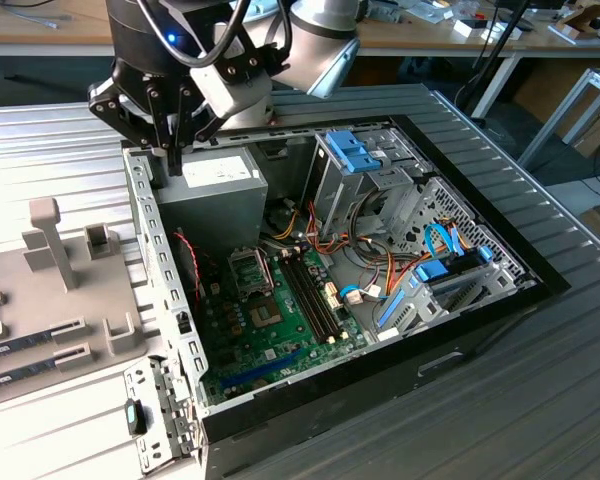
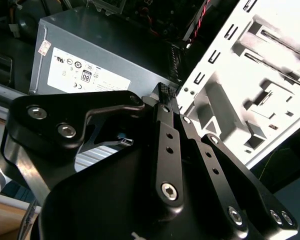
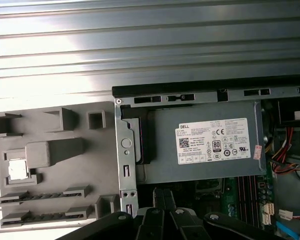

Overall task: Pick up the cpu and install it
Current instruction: 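Reach for the cpu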

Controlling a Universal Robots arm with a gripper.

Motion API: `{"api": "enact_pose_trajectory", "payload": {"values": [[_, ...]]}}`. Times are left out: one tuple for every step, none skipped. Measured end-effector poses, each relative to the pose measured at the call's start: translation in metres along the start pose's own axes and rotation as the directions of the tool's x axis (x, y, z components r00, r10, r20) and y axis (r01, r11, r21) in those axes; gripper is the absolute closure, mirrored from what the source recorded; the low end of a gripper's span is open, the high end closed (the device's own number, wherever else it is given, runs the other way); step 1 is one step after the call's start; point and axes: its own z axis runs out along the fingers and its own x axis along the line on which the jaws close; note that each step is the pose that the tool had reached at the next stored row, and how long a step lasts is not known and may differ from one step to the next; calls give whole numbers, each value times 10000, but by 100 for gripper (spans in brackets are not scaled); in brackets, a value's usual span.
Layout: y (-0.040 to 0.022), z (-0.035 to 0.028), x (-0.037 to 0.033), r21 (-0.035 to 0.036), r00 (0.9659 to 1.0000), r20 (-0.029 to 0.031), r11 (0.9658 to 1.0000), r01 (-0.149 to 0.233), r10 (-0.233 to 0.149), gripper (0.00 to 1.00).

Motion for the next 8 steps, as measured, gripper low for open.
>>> {"api": "enact_pose_trajectory", "payload": {"values": [[0,0,4,0,10000,0,10000,-1,1,89],[0,1,6,0,10000,-1,10000,0,0,89],[-1,1,7,0,10000,0,10000,0,0,89],[-1,1,11,0,10000,0,10000,0,0,89],[-1,2,14,0,10000,-1,10000,-1,1,89],[-1,2,17,0,10000,0,10000,0,0,89],[-2,3,18,0,10000,0,10000,0,0,89],[-2,3,20,1,10000,0,10000,0,0,89]]}}
